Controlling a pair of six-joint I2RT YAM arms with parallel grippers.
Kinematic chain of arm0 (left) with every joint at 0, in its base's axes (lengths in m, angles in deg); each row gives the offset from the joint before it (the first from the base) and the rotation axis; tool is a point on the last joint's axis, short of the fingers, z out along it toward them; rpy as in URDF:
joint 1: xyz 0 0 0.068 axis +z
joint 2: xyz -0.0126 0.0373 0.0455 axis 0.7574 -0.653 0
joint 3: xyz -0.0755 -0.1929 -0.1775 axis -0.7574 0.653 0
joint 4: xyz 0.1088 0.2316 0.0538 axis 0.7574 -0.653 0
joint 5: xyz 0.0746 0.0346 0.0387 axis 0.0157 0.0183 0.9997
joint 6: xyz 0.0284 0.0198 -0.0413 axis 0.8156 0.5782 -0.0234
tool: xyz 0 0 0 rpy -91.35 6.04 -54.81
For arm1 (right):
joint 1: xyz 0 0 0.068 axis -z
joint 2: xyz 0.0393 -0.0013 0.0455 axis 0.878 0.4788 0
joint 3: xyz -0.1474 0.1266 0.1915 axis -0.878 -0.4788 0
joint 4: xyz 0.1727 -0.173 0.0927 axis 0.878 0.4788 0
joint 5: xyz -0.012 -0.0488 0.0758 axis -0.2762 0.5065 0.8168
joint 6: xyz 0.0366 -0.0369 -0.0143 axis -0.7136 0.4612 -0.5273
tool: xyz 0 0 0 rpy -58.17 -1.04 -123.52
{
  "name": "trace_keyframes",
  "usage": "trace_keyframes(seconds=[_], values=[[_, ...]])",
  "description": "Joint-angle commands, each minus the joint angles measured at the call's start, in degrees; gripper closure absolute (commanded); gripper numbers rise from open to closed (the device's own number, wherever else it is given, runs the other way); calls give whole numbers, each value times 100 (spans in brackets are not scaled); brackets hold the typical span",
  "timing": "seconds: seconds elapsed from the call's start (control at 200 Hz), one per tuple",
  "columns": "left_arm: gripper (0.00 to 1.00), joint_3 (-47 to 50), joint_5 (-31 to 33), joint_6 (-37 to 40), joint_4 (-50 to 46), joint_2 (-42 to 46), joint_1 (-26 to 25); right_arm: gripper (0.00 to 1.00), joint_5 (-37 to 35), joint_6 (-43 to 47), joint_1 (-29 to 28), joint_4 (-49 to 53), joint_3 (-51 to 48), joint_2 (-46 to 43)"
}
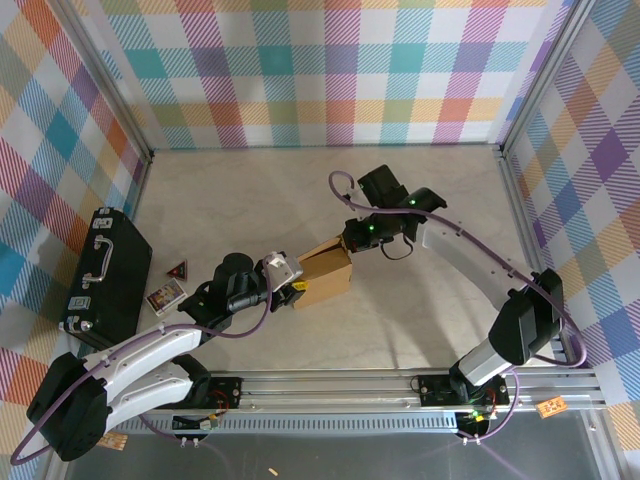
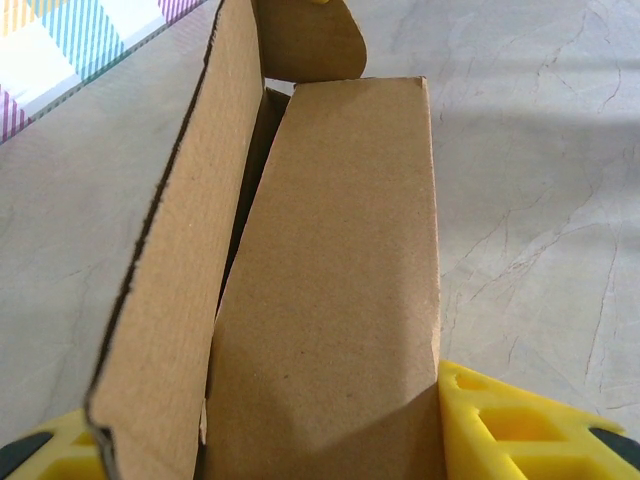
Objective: Fold the paper box
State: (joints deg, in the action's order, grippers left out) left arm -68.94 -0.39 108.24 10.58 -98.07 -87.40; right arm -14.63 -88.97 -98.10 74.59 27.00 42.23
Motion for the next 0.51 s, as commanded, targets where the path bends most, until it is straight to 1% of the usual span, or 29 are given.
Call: trace_keyframes(seconds=[0.0, 0.125, 0.19, 0.38, 0.5], values=[[63, -43, -80, 18, -307, -115, -58, 100, 327, -138, -64, -44, -222, -11], [63, -45, -84, -1, -279, -126, -58, 100, 370, -58, -71, 76, 46, 35], [63, -60, -91, -10, -300, -133, -57, 100, 423, 71, -82, 68, 10, -17], [63, -32, -3, -27, -267, -159, -57, 100, 569, 251, -93, -715, -1128, -438], [63, -65, -17, -36, -344, -174, -53, 100, 613, 538, -107, -1224, -1790, -717]])
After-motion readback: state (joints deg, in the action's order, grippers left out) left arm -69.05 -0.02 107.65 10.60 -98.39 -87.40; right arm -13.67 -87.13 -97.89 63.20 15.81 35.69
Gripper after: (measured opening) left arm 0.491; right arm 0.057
